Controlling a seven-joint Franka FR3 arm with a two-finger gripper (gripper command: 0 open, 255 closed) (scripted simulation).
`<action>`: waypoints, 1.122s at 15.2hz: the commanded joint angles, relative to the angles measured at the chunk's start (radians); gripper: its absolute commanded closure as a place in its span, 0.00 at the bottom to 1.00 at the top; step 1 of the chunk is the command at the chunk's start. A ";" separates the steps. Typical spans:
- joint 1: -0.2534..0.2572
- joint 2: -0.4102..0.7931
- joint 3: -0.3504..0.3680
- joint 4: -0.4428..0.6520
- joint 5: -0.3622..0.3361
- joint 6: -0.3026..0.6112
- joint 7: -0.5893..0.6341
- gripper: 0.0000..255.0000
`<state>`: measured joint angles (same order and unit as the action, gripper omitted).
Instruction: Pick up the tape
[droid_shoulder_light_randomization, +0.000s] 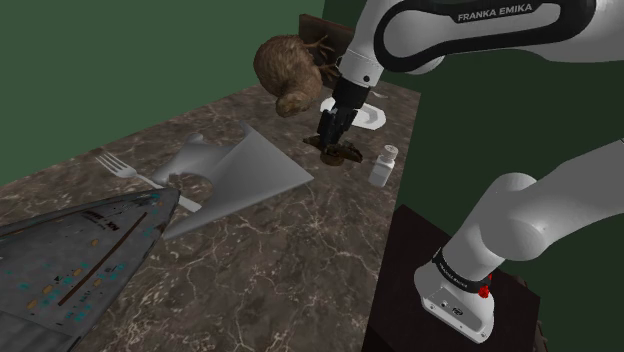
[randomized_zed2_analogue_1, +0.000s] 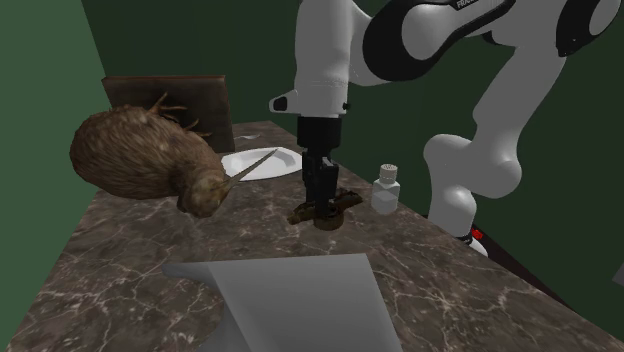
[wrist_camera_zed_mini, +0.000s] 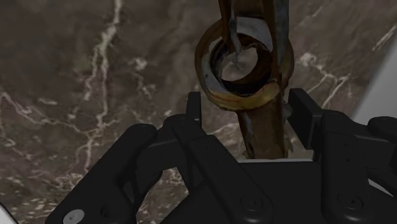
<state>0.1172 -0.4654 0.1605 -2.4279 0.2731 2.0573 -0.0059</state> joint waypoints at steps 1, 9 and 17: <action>0.000 -0.002 0.000 -0.003 0.000 -0.002 0.000 1.00; -0.004 -0.020 -0.008 0.090 -0.013 -0.111 0.019 1.00; -0.007 -0.024 -0.016 0.182 -0.024 -0.206 0.035 1.00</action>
<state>0.1102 -0.4904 0.1455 -2.2545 0.2503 1.8592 0.0280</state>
